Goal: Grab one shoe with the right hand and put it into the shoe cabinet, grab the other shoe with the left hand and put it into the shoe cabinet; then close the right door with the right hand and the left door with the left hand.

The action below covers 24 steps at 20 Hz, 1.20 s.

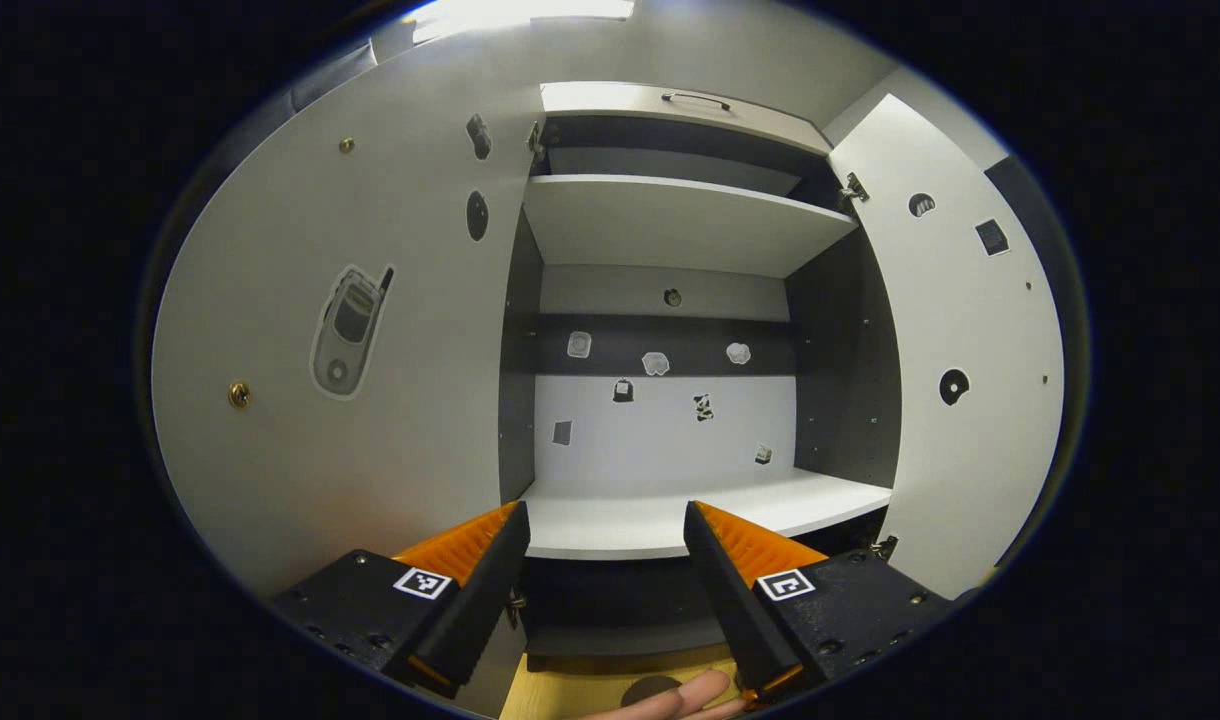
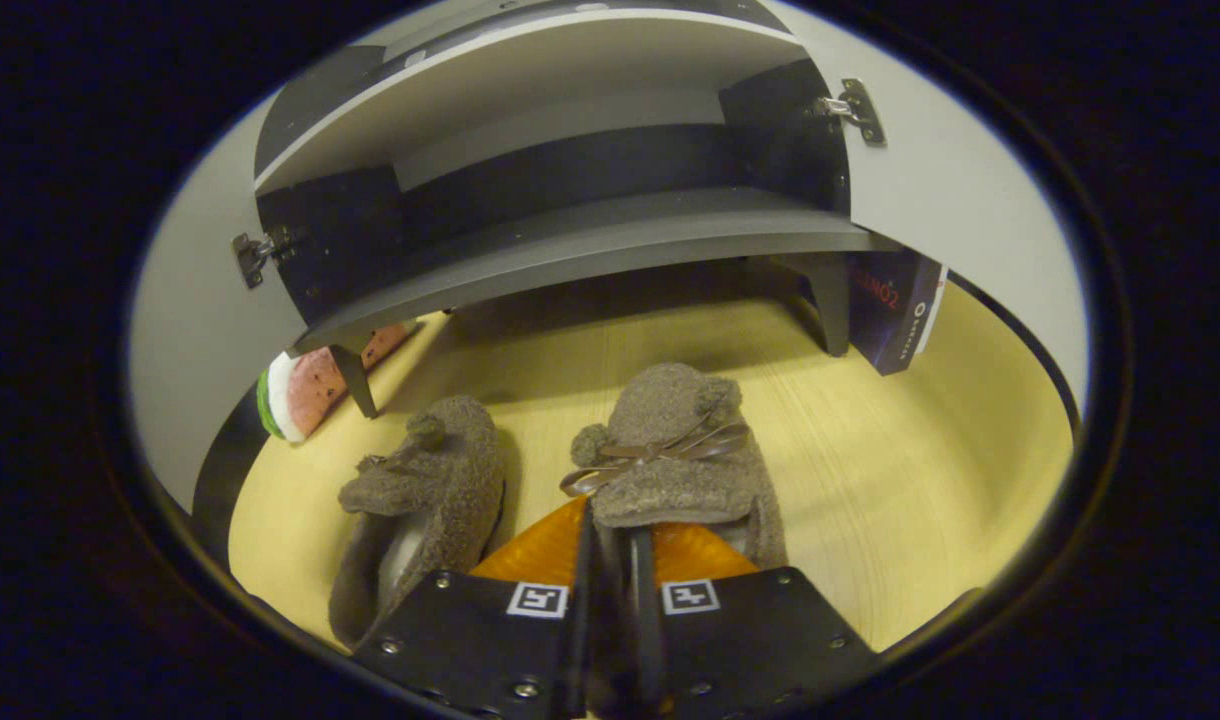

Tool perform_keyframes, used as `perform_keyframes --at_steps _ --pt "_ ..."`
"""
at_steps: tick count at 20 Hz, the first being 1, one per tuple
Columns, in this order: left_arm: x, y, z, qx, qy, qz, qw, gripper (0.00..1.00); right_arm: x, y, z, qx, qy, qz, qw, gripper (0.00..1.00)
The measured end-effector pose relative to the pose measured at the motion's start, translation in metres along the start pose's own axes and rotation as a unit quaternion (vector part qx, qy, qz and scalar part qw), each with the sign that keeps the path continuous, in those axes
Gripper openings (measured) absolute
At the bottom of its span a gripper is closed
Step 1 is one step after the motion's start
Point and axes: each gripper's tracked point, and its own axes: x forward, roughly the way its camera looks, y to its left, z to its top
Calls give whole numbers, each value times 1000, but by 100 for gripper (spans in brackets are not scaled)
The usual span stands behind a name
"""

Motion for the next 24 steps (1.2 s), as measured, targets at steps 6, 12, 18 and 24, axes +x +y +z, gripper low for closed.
perform_keyframes --at_steps 6,12,18,24 --pt "-1 -8 -4 1 7 -10 1000 95 -20 6 17 -37 -48 42 997 5" --pt "0 -3 -5 2 8 -5 1000 95 -64 13 63 -58 -114 56 990 1" --pt "-3 -4 -4 -1 8 -9 1000 95 -150 18 177 -80 -226 41 970 1" --pt "-5 -2 -1 -5 8 -9 1000 95 -238 44 289 -105 -306 46 945 1"
